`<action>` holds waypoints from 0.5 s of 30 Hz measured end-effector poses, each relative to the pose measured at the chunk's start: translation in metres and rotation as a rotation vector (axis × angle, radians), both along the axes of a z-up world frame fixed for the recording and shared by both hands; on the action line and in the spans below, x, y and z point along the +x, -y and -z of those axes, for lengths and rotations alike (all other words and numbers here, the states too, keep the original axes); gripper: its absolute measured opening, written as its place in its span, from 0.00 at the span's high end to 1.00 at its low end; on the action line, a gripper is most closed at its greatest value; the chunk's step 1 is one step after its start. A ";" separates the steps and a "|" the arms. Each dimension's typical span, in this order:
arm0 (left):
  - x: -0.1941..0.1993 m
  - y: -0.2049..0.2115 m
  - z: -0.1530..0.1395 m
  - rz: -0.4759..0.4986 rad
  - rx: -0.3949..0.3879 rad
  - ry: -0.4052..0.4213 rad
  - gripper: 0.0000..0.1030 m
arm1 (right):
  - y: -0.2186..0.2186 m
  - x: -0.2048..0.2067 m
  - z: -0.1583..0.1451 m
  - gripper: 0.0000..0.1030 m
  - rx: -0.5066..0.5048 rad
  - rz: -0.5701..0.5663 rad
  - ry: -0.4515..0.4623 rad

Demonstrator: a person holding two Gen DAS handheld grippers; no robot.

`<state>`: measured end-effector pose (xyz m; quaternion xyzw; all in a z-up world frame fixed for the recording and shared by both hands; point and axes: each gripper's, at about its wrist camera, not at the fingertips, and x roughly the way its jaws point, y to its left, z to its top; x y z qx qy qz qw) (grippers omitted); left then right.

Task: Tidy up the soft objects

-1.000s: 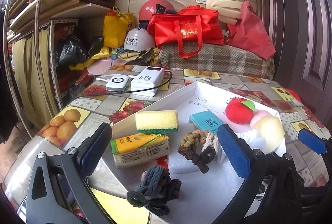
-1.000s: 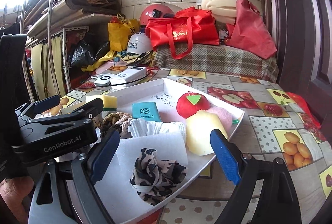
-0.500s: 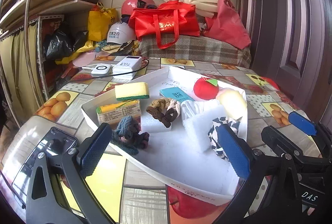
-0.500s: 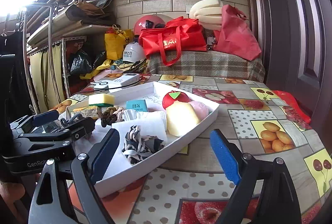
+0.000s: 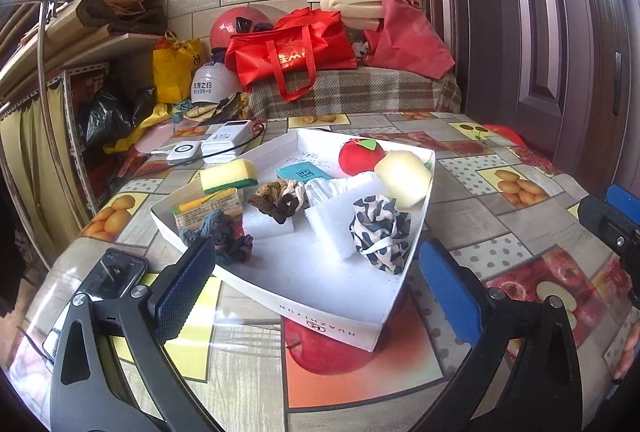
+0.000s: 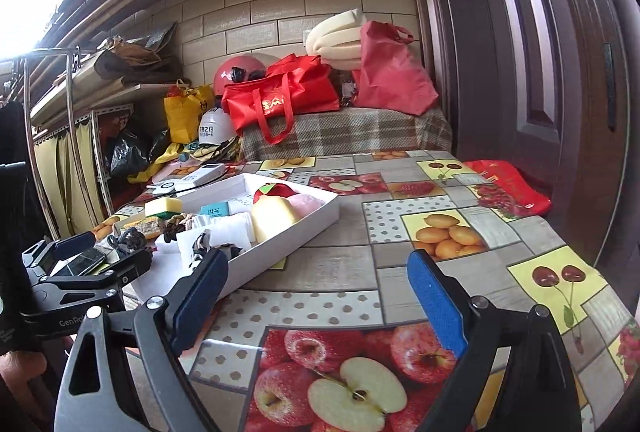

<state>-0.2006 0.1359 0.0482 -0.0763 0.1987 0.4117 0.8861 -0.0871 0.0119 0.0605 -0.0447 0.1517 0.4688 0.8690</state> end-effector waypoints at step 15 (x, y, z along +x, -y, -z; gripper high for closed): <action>0.012 0.025 0.003 -0.055 -0.020 -0.077 0.00 | 0.029 0.009 0.002 0.11 -0.041 0.141 -0.046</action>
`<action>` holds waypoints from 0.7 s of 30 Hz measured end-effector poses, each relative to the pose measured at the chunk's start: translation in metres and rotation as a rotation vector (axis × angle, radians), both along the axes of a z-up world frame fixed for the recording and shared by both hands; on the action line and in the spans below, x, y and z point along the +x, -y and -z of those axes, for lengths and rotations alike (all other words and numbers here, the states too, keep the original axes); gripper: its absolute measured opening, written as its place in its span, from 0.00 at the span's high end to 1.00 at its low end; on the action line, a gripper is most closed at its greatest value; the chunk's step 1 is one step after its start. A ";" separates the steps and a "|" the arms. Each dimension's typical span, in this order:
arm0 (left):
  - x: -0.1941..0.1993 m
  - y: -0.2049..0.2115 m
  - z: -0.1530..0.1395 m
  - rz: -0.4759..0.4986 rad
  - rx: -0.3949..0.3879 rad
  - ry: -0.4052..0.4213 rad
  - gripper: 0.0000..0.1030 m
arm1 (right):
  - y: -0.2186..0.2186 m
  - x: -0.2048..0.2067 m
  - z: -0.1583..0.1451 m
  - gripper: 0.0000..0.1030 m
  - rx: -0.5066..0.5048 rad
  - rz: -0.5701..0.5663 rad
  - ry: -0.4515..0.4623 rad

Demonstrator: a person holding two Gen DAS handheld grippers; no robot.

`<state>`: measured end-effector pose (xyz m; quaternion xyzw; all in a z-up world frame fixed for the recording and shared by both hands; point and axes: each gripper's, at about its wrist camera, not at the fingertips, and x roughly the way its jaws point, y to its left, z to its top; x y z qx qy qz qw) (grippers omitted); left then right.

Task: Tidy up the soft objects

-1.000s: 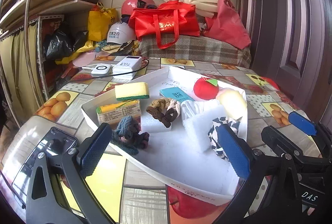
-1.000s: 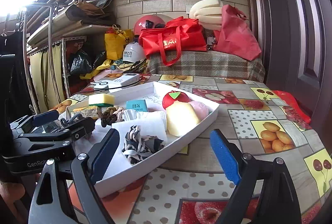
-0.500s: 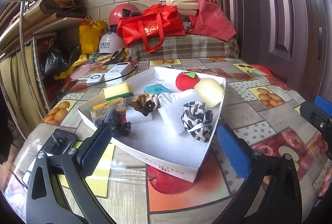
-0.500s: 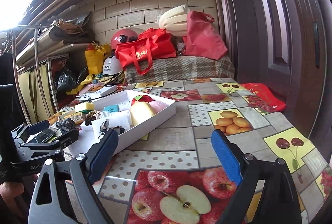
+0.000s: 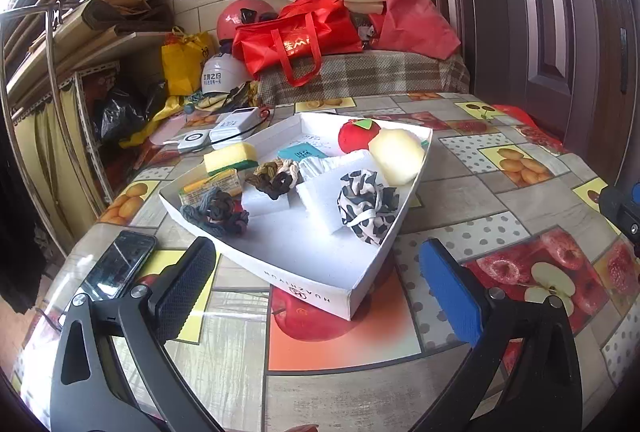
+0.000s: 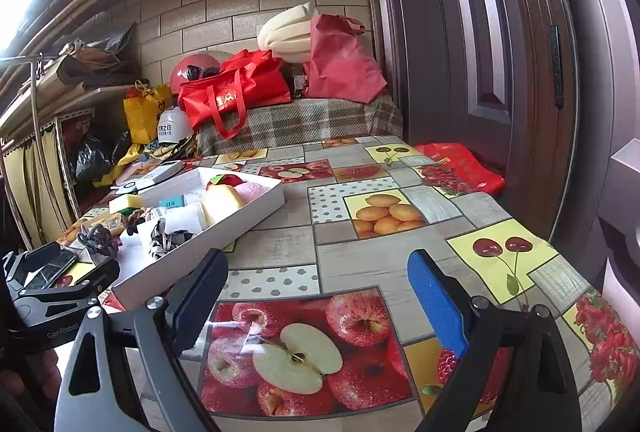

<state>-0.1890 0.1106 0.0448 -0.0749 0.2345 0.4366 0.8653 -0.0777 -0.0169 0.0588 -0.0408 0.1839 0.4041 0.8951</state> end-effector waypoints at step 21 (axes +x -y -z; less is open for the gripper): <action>-0.004 -0.001 -0.045 -0.072 -0.090 -0.021 0.00 | 0.006 0.005 0.002 0.00 0.021 -0.023 -0.041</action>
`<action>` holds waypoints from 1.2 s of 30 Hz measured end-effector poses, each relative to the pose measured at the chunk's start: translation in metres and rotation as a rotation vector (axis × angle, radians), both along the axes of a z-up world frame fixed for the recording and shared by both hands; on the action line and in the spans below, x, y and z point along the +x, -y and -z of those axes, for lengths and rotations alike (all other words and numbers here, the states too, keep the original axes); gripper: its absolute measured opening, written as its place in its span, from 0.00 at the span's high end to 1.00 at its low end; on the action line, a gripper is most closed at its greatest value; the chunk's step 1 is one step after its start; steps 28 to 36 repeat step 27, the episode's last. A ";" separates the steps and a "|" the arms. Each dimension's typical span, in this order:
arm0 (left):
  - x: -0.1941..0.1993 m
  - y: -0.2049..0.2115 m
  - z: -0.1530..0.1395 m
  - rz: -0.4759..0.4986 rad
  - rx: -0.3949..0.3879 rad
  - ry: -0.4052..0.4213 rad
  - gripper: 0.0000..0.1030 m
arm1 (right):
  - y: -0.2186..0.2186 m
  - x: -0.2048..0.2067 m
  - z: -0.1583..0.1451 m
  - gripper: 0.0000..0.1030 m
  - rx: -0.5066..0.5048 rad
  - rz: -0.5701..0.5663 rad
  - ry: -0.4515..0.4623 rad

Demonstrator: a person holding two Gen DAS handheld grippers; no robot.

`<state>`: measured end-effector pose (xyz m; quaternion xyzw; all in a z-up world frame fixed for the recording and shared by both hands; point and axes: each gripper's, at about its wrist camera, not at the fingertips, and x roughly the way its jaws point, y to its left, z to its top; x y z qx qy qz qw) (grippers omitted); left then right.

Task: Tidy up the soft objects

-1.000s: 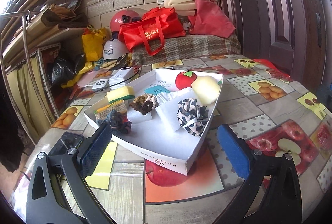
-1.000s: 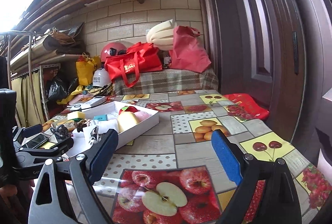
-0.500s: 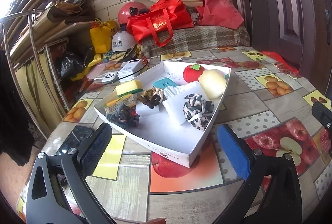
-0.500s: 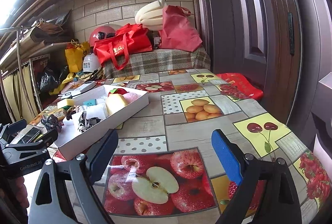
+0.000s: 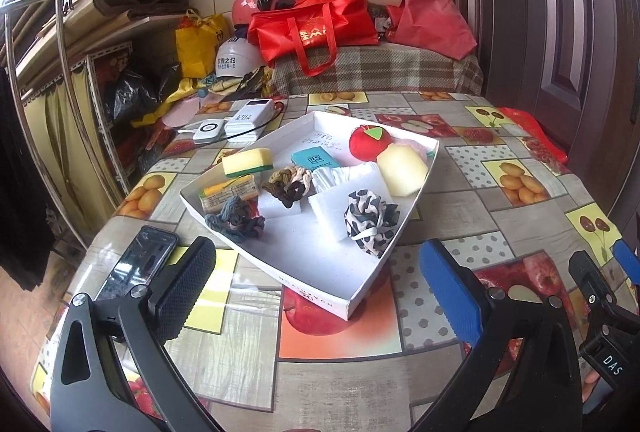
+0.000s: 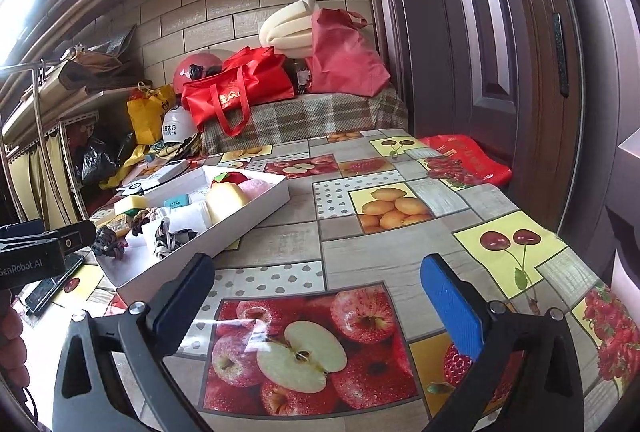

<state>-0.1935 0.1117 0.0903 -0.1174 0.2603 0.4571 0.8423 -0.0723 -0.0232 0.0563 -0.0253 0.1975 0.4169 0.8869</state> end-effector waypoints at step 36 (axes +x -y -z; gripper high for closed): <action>0.000 0.001 0.005 0.016 -0.002 -0.001 0.00 | -0.002 0.003 0.001 0.00 -0.006 0.011 -0.031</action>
